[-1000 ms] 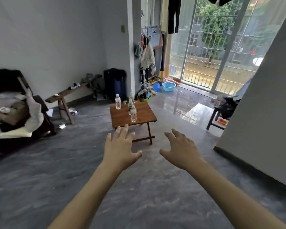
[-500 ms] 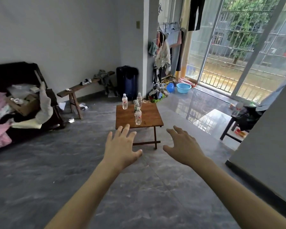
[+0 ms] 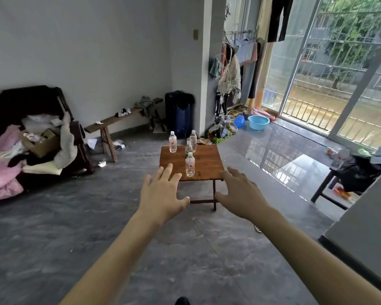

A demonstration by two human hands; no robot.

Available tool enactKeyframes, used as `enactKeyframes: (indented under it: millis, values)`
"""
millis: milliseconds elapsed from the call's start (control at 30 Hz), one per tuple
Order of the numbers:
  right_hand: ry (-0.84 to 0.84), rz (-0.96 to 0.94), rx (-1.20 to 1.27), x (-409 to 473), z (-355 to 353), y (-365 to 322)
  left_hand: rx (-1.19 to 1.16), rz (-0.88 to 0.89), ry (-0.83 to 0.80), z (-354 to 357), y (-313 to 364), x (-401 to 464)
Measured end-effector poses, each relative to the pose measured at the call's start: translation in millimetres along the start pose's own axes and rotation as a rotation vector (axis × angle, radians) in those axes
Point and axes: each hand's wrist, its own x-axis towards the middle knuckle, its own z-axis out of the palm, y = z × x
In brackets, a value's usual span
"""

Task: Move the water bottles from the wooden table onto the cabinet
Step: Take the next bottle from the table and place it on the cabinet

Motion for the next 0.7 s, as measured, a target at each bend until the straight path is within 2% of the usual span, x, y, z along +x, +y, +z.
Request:
enactKeyframes:
  millis: [367, 700]
  values:
    - [-0.002, -0.006, -0.040, 176.0, -19.8, 5.2, -0.024, 0.012, 0.061, -6.2, -31.5, 177.1]
    - [-0.057, 0.043, 0.014, 286.6, -14.5, 30.1, 0.016, 0.061, -0.012, 12.2, -44.5, 299.3]
